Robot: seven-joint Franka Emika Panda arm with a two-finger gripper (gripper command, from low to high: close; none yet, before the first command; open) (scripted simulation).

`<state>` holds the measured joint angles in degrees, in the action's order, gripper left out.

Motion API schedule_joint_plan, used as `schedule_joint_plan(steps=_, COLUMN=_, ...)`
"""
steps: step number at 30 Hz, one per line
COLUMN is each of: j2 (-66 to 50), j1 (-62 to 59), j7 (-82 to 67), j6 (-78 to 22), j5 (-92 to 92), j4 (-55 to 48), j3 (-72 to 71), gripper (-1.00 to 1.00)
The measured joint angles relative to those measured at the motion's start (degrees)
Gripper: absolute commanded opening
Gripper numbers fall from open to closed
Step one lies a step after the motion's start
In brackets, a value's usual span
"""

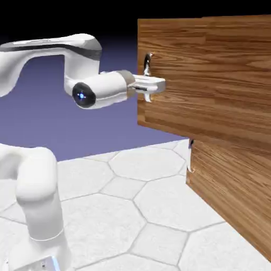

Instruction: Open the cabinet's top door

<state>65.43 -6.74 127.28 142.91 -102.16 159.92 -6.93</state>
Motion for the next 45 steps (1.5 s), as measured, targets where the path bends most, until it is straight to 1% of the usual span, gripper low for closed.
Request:
schedule_joint_plan(steps=5, j2=6.01, j1=-0.52, j7=5.10, j6=-7.71, j5=12.24, j4=3.35, j3=8.87, gripper=-1.00)
schedule_joint_plan(steps=10, j2=9.81, j1=-2.65, j7=8.51, j6=-17.22, j5=24.36, j4=4.34, j3=19.04, gripper=-1.00)
schedule_joint_plan(steps=15, j2=10.46, j1=-4.36, j7=10.01, j6=-27.00, j5=34.95, j4=2.64, j3=29.42, gripper=-1.00)
schedule_joint_plan(steps=20, j2=8.59, j1=-4.10, j7=10.35, j6=-36.90, j5=44.38, j4=-1.70, j3=39.80, gripper=-1.00)
schedule_joint_plan(steps=28, j2=2.81, j1=3.20, j7=10.12, j6=-53.38, j5=57.07, j4=-14.80, j3=56.39, gripper=-1.00)
schedule_joint_plan(steps=36, j2=-0.95, j1=16.63, j7=10.93, j6=-67.60, j5=64.87, j4=-31.42, j3=69.78, gripper=-1.00)
schedule_joint_plan(steps=45, j2=-0.85, j1=32.97, j7=14.07, j6=-80.48, j5=69.63, j4=-50.11, j3=80.30, gripper=-1.00)
